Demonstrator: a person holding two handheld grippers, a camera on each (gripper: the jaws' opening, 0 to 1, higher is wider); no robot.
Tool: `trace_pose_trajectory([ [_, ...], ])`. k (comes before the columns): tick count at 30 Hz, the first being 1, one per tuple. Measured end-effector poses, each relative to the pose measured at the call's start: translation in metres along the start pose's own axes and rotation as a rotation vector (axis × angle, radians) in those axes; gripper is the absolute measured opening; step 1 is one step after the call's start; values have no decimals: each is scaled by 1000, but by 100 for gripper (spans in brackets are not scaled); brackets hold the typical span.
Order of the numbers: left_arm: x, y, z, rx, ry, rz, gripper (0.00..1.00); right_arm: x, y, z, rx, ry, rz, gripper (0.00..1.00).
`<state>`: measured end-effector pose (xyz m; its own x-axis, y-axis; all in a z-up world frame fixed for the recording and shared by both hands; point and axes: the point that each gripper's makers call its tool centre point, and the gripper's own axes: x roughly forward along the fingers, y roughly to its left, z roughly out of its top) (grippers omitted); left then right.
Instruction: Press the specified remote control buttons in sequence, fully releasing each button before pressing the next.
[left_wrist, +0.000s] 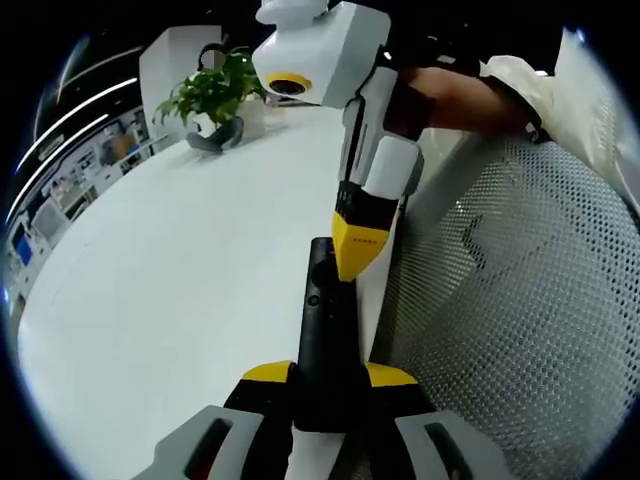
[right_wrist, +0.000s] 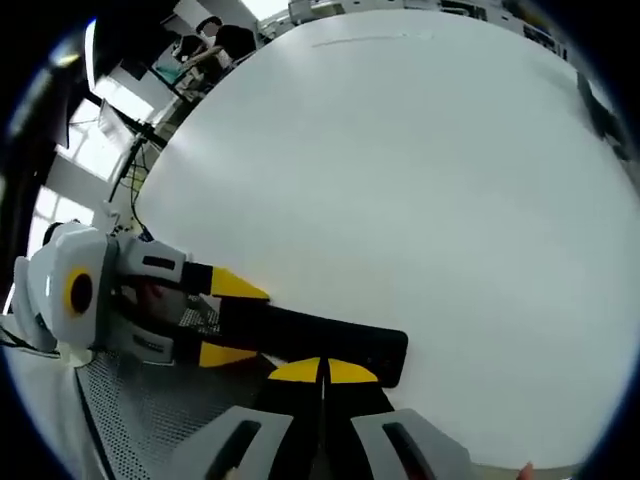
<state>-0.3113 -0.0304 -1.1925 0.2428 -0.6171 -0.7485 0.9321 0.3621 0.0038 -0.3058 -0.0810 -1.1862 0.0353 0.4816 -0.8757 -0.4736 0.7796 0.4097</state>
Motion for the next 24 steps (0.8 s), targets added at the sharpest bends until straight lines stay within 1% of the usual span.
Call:
trace_pose_trajectory([
  [8,1,-2,-4,-6,14,1,25,1,1,1,-20,0,-2,0],
  [16,-1,-5,-3,6,6,-12,25,0,0,1,-32,13,-19,0],
  [18,-1,-7,-2,14,1,-16,24,-1,-1,3,-40,4,-34,0],
  [22,-2,-6,-1,17,2,-19,24,-3,0,7,-48,-17,-39,0],
  [24,-2,-7,-2,17,2,-20,24,-5,0,12,-59,-51,-44,0],
])
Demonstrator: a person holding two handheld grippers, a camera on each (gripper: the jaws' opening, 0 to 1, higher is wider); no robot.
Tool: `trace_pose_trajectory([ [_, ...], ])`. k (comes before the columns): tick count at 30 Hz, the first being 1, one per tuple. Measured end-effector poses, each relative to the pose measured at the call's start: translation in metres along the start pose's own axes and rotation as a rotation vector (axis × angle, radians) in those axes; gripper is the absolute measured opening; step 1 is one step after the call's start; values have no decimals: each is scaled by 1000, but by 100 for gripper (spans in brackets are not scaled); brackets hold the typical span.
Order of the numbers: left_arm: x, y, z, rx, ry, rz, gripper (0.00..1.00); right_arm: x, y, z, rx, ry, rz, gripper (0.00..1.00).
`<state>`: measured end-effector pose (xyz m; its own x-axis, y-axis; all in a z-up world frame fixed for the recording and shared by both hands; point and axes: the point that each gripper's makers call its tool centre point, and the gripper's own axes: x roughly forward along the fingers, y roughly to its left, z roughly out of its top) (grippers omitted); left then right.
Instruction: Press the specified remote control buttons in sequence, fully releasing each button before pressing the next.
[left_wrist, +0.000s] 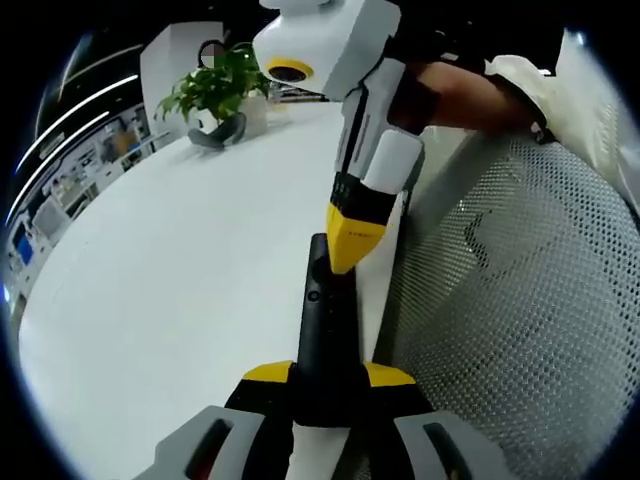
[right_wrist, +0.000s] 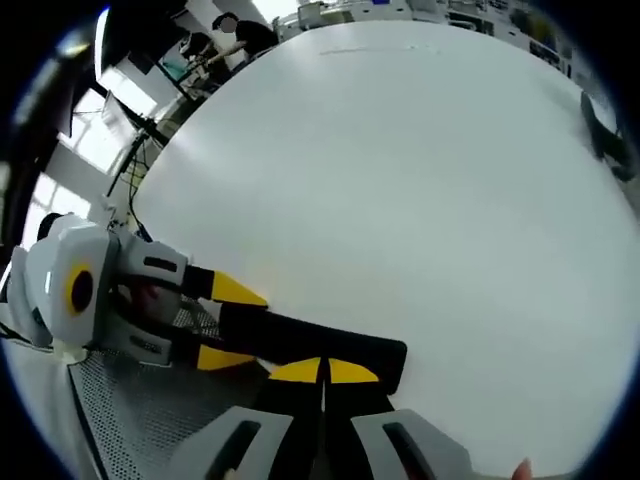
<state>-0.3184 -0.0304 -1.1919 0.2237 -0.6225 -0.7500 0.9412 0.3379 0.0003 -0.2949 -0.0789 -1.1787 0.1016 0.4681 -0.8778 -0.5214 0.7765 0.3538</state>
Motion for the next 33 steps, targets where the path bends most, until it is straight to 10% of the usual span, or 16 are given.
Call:
trace_pose_trajectory([
  [33,0,3,1,-7,-14,-5,25,6,-5,0,-88,-8,-68,0],
])
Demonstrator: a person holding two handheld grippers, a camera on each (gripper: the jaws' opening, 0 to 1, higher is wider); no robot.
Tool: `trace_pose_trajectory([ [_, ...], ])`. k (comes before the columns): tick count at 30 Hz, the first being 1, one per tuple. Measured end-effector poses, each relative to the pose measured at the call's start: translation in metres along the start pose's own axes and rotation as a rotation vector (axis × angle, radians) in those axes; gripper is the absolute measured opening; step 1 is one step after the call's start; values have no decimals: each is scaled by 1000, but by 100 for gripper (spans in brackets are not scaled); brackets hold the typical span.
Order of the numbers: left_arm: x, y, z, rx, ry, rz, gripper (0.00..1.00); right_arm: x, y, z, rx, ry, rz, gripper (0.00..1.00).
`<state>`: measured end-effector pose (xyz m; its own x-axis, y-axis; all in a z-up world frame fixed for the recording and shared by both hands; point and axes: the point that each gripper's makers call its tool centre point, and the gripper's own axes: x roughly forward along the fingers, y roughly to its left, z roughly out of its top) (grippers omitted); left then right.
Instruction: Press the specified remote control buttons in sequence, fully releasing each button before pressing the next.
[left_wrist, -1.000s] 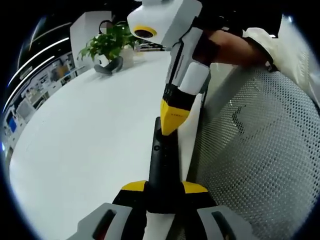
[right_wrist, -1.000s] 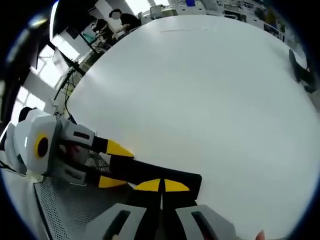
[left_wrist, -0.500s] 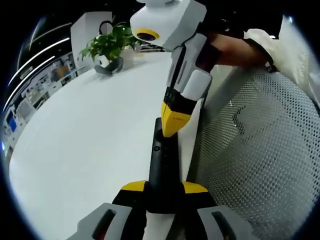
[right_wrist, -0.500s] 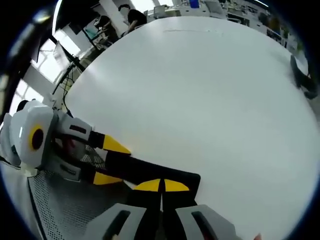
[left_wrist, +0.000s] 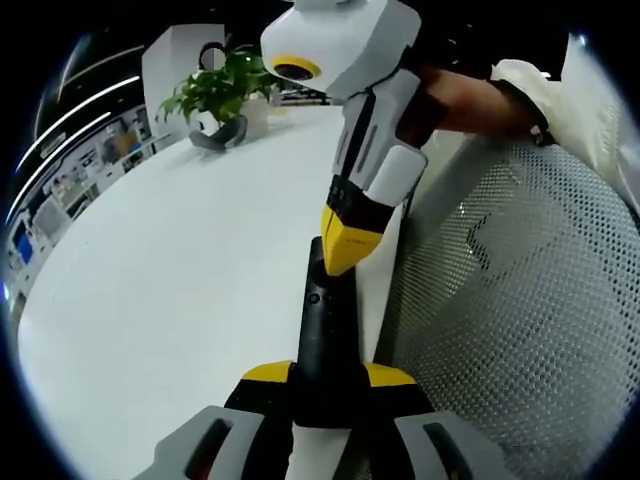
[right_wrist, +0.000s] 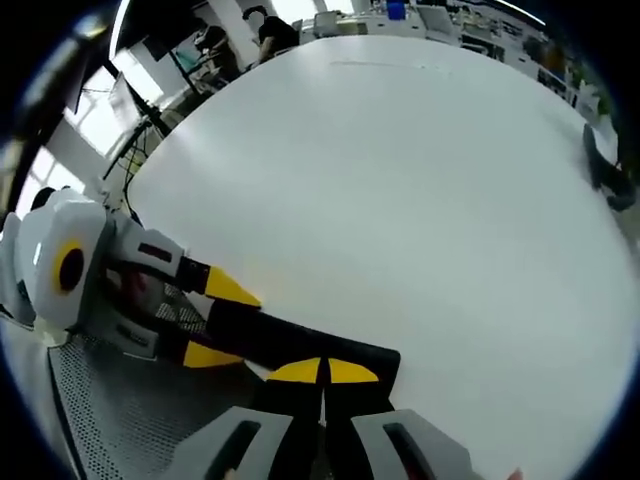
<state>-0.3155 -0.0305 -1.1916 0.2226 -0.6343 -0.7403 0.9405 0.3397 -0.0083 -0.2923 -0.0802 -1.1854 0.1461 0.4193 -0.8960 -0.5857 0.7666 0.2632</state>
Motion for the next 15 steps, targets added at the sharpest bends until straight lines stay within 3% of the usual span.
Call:
trace_pose_trajectory([
  [15,0,0,0,3,-2,-2,25,-1,5,3,69,-8,45,0],
])
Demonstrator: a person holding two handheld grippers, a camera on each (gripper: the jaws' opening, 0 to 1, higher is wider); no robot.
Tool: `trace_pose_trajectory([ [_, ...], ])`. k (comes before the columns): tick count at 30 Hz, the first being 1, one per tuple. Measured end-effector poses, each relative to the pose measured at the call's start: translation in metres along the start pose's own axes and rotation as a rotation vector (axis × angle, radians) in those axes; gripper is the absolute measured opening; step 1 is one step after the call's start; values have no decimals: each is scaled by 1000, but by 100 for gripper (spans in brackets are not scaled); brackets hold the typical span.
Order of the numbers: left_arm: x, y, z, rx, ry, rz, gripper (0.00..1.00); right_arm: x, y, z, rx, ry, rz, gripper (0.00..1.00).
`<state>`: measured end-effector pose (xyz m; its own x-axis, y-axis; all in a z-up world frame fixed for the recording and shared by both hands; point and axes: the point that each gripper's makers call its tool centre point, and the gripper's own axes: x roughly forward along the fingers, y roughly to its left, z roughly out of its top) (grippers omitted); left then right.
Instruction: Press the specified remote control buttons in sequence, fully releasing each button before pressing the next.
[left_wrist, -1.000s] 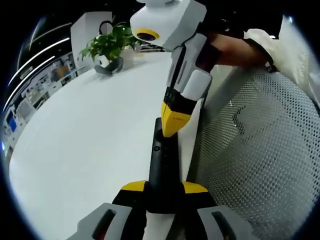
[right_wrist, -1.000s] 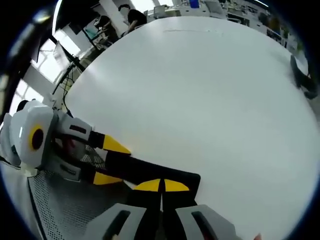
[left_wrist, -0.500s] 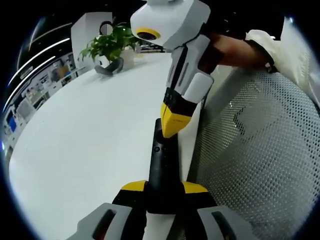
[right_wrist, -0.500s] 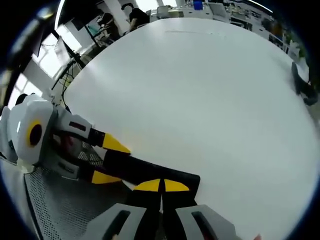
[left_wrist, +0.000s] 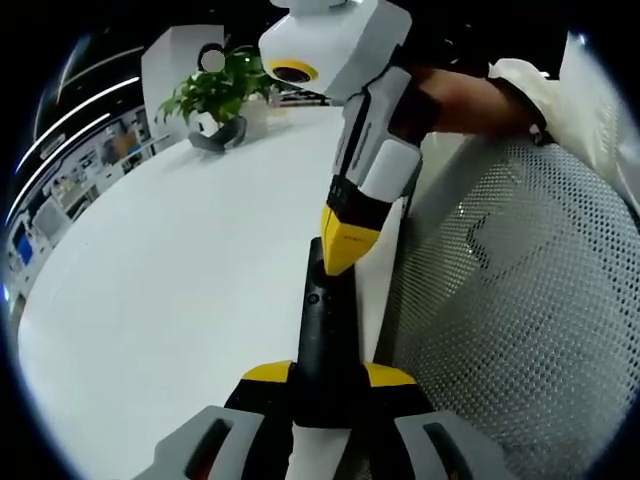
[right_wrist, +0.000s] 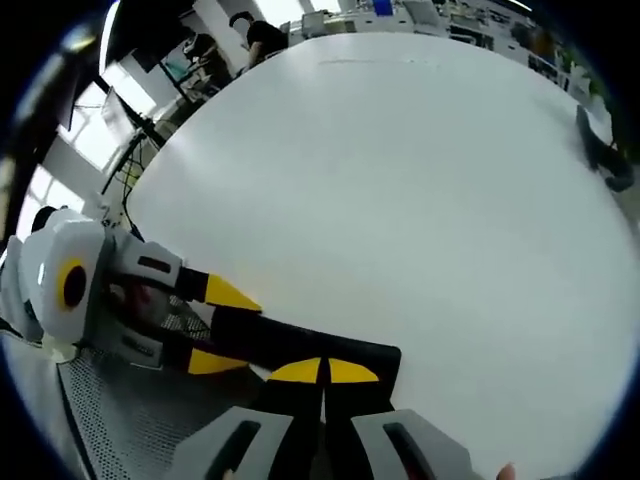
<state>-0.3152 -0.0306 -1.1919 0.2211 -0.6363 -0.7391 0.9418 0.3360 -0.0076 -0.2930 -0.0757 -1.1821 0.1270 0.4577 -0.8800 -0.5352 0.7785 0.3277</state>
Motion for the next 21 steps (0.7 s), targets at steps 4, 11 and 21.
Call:
trace_pose_trajectory([
  [4,0,-1,0,2,0,-2,24,-1,13,9,-91,-49,12,0],
  [11,1,-4,1,16,2,-14,24,1,9,8,-99,-43,-3,0],
  [21,3,-9,3,37,-1,-27,24,7,15,5,-153,-28,6,0],
])
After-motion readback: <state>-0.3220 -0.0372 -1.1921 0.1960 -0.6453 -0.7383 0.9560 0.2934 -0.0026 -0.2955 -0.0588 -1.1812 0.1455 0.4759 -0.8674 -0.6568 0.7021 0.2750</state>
